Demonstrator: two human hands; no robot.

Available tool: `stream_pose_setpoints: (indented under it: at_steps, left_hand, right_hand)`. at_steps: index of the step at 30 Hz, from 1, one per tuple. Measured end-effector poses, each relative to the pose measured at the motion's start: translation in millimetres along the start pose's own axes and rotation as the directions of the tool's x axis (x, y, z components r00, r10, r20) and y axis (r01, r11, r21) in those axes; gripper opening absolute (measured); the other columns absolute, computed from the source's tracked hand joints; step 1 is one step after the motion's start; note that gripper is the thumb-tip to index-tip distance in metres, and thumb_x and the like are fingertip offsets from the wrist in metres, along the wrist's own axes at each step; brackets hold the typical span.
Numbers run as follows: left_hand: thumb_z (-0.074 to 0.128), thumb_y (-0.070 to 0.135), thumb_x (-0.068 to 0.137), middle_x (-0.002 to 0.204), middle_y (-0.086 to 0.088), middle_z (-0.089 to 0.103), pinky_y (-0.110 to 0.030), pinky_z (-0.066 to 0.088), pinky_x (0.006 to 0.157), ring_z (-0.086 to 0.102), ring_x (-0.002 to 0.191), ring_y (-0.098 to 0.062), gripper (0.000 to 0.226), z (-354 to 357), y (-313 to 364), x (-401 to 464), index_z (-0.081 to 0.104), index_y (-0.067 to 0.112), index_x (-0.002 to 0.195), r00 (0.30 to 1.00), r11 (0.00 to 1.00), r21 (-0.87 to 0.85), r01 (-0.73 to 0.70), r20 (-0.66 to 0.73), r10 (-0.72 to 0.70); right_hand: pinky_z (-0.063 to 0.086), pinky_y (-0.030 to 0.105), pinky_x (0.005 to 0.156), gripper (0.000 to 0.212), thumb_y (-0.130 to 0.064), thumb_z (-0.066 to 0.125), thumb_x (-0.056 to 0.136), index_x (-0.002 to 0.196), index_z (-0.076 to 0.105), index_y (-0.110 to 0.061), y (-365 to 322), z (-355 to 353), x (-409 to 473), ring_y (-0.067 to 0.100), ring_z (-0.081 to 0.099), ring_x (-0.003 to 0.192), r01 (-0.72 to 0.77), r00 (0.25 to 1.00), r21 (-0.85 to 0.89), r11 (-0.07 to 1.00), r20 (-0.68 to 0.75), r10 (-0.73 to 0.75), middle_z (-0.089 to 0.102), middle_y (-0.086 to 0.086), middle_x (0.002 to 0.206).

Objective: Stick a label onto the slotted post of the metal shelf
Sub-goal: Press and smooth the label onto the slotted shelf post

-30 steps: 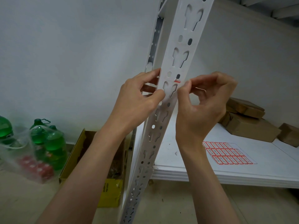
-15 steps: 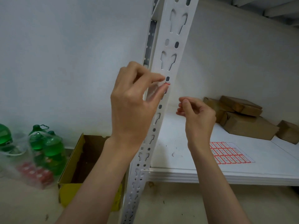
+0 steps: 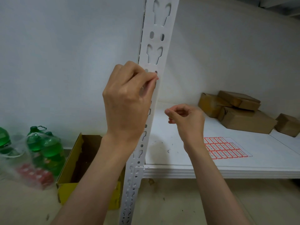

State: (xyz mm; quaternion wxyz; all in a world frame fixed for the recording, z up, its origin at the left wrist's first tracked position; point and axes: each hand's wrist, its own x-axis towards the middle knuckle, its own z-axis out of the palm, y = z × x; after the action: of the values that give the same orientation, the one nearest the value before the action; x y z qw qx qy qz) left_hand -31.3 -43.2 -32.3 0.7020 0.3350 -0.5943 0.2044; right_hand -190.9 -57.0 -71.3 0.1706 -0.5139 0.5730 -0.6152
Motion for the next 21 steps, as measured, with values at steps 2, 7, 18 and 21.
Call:
stream_pose_setpoints:
  at_steps: [2, 7, 18, 21]
  left_hand:
    - [0.075, 0.013, 0.091, 0.081, -0.009, 0.068, -0.011, 0.037, 0.071, 0.059, 0.076, -0.023, 0.011, 1, 1, 0, 0.077, 0.004, 0.086, 1.0, 1.0, 0.004, -0.004, -0.003, 0.004]
    - [0.071, 0.013, 0.093, 0.087, -0.01, 0.066, -0.021, 0.047, 0.072, 0.06, 0.079, -0.022, 0.01, 5, 1, -3, 0.074, 0.004, 0.088, 1.0, 1.0, -0.01, 0.008, 0.02, -0.008]
    - [0.054, 0.022, 0.103, 0.094, -0.008, 0.063, -0.036, 0.04, 0.074, 0.059, 0.083, -0.025, 0.02, 15, 2, -6, 0.066, 0.009, 0.093, 0.999, 0.983, 0.182, -0.018, 0.03, 0.013]
    - [0.05, 0.021, 0.104, 0.095, -0.009, 0.061, -0.03, 0.032, 0.077, 0.058, 0.085, -0.025, 0.022, 18, 1, -6, 0.065, 0.008, 0.093, 0.999, 0.979, 0.204, -0.016, 0.042, 0.007]
  right_hand:
    - [0.063, 0.04, 0.076, 0.005, -0.011, 0.08, 0.084, 0.08, 0.077, -0.011, 2, 1, -1, 0.016, 0.071, 0.061, -0.015, 1.0, -0.003, 1.0, 0.022, 0.016, 0.074, 0.003, 0.072]
    - [0.063, 0.033, 0.072, 0.006, -0.01, 0.078, 0.086, 0.08, 0.076, -0.013, 4, 1, -2, 0.012, 0.07, 0.058, -0.022, 0.999, -0.005, 1.0, 0.025, 0.022, 0.073, 0.002, 0.071]
    - [0.061, 0.025, 0.066, 0.005, -0.01, 0.075, 0.088, 0.083, 0.075, -0.012, 3, 11, -5, 0.015, 0.069, 0.059, -0.033, 0.999, 0.008, 0.999, 0.041, 0.032, 0.073, 0.006, 0.074]
    - [0.061, 0.026, 0.067, 0.004, -0.01, 0.074, 0.088, 0.084, 0.074, -0.012, 3, 14, -5, 0.017, 0.07, 0.061, -0.041, 0.998, 0.019, 0.999, 0.05, 0.04, 0.073, 0.006, 0.075]
